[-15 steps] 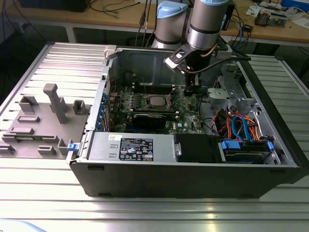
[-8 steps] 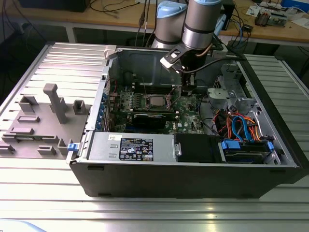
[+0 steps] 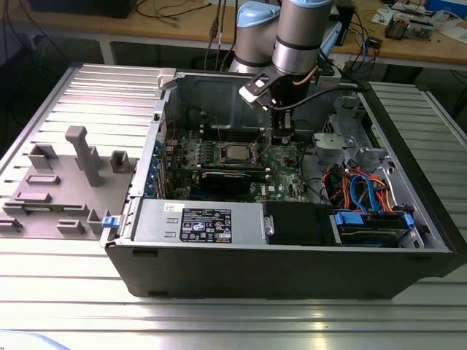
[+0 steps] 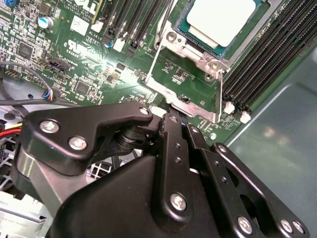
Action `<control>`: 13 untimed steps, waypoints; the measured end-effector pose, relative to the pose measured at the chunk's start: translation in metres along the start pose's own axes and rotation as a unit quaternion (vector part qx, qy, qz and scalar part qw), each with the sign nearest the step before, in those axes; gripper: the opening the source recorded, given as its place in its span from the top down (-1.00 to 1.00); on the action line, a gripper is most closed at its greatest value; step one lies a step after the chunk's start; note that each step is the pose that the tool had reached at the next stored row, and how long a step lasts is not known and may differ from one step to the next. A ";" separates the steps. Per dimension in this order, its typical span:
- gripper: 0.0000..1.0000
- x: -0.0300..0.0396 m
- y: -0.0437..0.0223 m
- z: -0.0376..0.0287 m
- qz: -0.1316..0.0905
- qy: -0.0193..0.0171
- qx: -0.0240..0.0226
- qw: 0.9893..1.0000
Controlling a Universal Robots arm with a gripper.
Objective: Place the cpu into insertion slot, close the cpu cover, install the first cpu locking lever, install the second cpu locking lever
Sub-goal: 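Close the cpu cover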
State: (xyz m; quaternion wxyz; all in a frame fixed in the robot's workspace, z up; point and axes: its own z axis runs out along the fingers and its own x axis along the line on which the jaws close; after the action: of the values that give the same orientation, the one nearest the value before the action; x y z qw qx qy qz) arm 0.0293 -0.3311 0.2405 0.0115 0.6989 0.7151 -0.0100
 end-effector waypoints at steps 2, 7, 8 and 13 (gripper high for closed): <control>0.79 0.0000 -0.0002 0.0000 0.000 0.000 0.000 1.000; 0.79 0.0000 -0.0012 0.0000 0.000 0.000 0.000 1.000; 0.79 0.0000 -0.0015 0.0000 0.000 0.000 0.000 1.000; 0.79 0.0001 -0.0030 0.0000 0.000 0.000 0.000 1.000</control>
State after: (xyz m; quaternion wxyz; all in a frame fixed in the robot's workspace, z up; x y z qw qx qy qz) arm 0.0263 -0.3311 0.2405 0.0115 0.6989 0.7151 -0.0100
